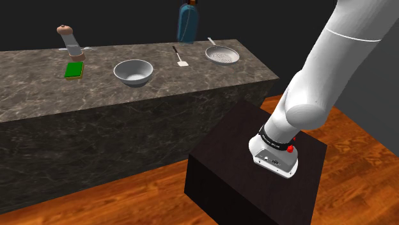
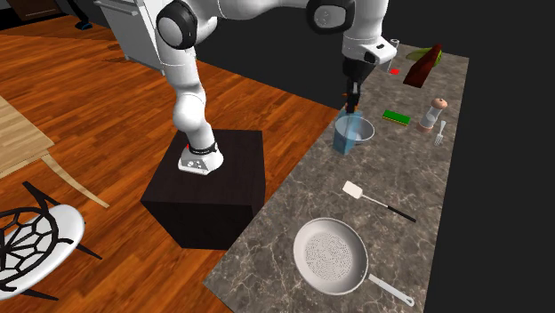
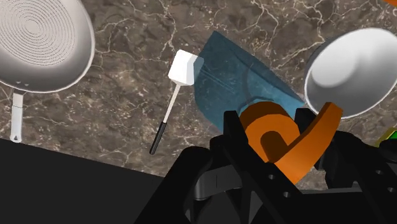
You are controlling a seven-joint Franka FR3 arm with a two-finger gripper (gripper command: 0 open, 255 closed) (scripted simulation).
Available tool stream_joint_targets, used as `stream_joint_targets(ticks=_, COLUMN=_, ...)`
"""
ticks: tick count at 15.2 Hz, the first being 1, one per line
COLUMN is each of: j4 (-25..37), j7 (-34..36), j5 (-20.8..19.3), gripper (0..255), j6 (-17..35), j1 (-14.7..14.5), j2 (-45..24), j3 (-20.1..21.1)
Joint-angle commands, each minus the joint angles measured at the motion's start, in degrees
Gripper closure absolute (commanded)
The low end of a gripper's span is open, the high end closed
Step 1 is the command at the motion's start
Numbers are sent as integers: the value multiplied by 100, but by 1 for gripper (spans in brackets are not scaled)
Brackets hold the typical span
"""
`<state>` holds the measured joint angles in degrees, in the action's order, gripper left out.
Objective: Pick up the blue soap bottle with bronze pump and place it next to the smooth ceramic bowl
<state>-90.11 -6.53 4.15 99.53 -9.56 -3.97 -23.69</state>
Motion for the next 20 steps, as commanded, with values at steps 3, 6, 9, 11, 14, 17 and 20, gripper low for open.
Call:
stream_joint_targets(ticks=3, j4=491, j7=264, j5=188, gripper=255, j6=68, j1=-117, j2=-584, j3=136)
stream_joint_targets(ticks=6, j4=963, j7=448, j5=331, gripper=255, j6=72, j1=-178, j2=-1081, j3=233)
stream_joint_targets(ticks=9, j4=1413, j7=592, j5=441, gripper=255, j6=35, j1=-206, j2=-1505, j3=311)
stream_joint_targets(ticks=11, j4=1214, j7=587, j5=432, gripper=255, j6=205, j1=-225, j2=-1475, j3=315)
stream_joint_targets(ticks=14, j4=937, j7=578, j5=425, gripper=255, j6=451, j1=-250, j2=-1443, j3=320)
stream_joint_targets(ticks=17, j4=684, j7=566, j5=425, gripper=255, j6=689, j1=-270, j2=-1428, j3=325)
stream_joint_targets(ticks=20, j4=450, j7=553, j5=431, gripper=255, j6=920, j1=-285, j2=-1427, j3=332)
